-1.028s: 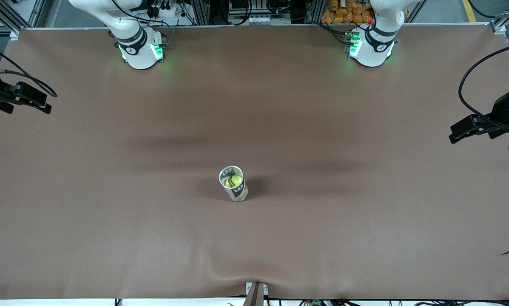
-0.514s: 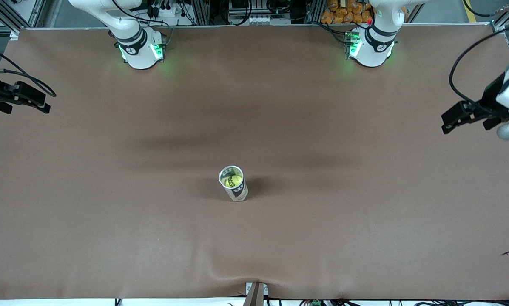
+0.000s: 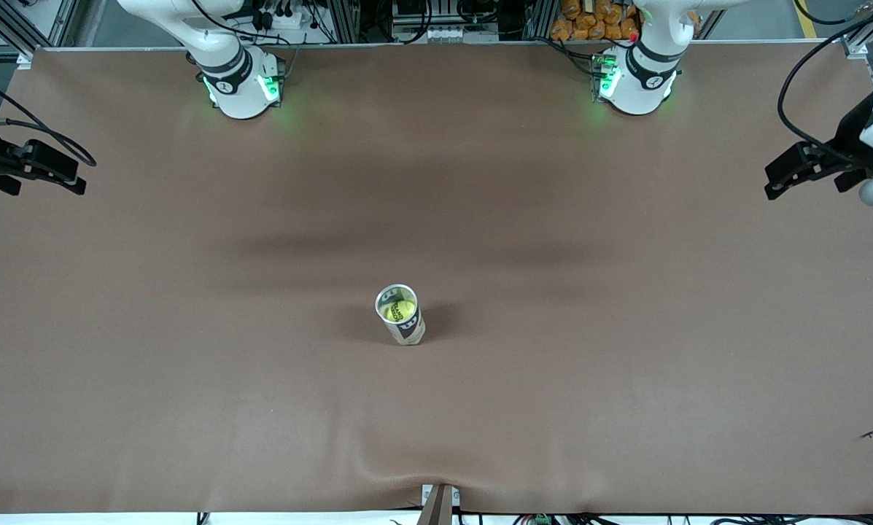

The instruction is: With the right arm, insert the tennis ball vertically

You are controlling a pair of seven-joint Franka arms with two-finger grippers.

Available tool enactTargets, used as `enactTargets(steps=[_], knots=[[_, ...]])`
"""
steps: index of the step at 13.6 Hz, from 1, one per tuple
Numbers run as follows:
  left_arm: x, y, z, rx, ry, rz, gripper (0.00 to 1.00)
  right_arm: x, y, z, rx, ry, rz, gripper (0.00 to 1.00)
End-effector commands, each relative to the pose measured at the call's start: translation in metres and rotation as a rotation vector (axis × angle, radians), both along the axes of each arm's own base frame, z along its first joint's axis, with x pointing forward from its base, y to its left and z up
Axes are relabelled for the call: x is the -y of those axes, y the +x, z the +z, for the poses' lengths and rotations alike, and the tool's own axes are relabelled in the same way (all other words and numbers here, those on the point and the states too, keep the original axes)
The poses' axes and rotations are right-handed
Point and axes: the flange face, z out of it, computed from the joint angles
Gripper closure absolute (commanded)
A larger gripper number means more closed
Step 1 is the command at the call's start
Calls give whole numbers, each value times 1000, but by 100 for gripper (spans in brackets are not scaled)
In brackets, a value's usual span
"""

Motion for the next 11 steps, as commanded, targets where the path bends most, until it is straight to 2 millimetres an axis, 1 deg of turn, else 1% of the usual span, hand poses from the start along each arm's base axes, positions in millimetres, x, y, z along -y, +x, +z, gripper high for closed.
enactTargets(steps=[1,4,6,7,9,10,11], knots=[[-6,-32,5,-5,-7,-7,0,1,-2,2,6,-10,12,0],[-21,-35,5,-36,-14,-62,0,2,-2,3,7,-11,11,0],[-18,-35,9,-55,-18,-80,0,3,-2,1,4,-11,11,0],[-15,-32,11,-53,-18,-83,0,2,-2,1,3,-11,11,0],[-15,-28,9,-66,-24,-86,0,2,-2,1,3,-11,11,0],[-4,-28,8,-68,-30,-105,0,2,-2,1,0,-11,11,0],[-5,-28,9,-65,-36,-109,0,3,-2,0,-2,-13,11,0]])
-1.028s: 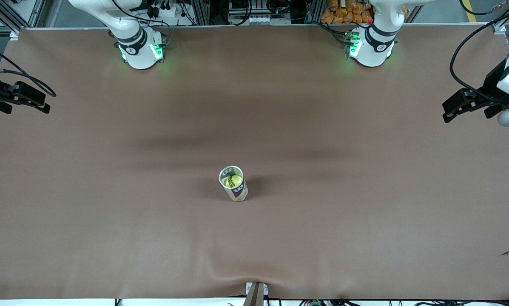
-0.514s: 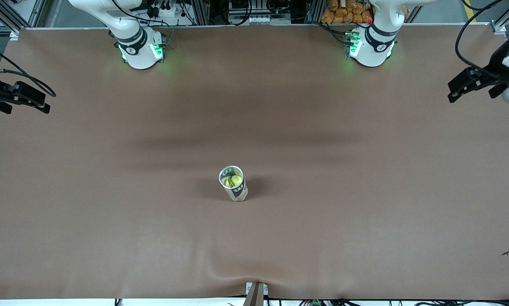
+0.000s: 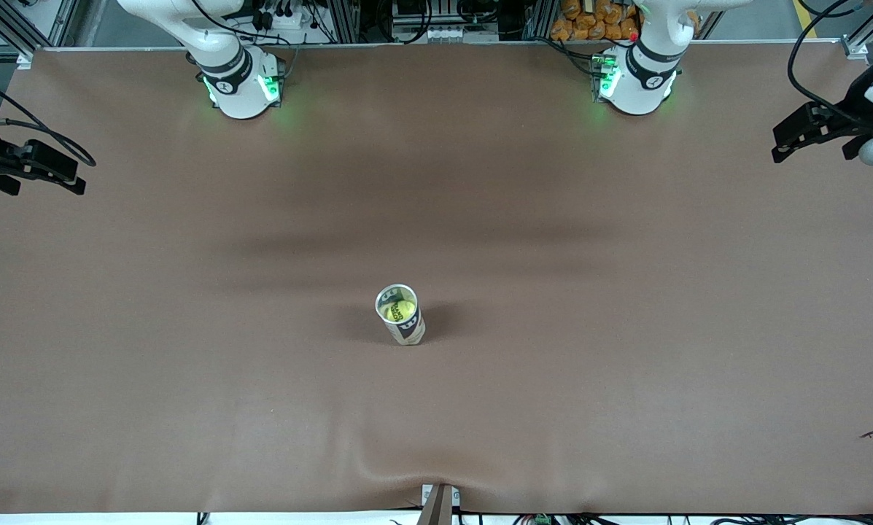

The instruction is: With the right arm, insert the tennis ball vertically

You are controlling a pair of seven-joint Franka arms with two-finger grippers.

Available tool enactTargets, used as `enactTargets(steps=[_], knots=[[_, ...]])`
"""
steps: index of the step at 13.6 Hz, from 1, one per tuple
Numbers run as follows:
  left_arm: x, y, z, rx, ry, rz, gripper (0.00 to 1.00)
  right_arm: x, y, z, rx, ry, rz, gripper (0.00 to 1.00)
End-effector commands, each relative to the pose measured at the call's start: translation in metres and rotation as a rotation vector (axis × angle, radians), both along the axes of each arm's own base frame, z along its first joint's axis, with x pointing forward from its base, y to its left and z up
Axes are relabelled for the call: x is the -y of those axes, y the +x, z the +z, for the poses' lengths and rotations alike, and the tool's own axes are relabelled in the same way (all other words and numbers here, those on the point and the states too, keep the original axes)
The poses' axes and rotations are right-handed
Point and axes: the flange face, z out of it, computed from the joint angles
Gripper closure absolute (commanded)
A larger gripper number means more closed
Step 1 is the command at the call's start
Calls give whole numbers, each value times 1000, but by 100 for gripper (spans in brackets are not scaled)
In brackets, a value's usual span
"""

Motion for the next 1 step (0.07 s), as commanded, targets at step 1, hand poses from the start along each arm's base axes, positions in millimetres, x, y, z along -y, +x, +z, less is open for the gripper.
enactTargets(steps=[1], knots=[[8,1,8,-4,-28,-27,0,3,-2,0,-2,-11,11,0]])
